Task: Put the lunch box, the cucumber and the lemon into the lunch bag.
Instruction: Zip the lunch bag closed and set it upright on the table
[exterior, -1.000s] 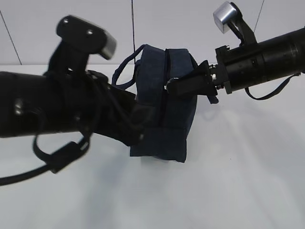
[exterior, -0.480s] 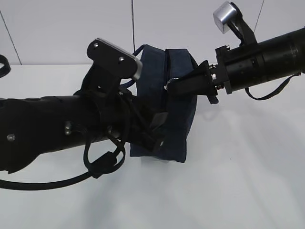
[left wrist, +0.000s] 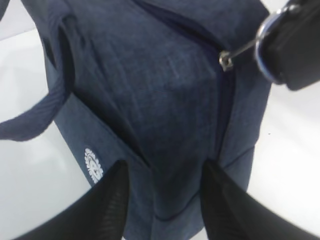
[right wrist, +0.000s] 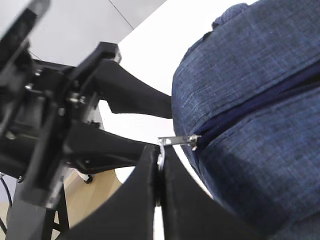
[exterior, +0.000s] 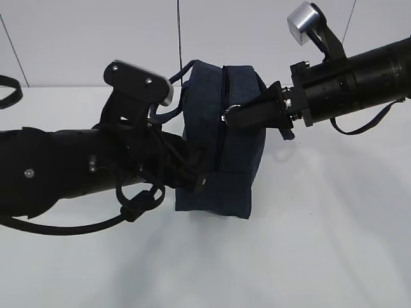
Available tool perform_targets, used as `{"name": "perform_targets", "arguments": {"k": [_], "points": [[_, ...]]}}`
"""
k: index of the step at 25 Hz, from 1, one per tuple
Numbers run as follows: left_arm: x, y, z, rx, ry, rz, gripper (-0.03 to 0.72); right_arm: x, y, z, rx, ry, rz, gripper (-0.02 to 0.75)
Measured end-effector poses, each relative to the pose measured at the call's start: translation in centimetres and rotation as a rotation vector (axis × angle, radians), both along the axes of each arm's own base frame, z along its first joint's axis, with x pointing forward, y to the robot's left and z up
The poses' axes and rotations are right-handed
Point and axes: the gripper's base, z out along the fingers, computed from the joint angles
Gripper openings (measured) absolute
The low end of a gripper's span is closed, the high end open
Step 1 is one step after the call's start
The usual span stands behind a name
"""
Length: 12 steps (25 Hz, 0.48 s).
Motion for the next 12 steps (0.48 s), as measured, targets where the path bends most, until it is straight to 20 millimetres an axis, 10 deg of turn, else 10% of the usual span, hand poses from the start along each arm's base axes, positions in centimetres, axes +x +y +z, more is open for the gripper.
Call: {"name": "perform_targets", "arguments": {"k": [12], "points": [[1.2, -0.4, -1.7, 0.000, -0.070, 0.052, 0.286, 0.0, 0.0, -0.1, -0.010, 0.002, 0.005, 0.007]]}}
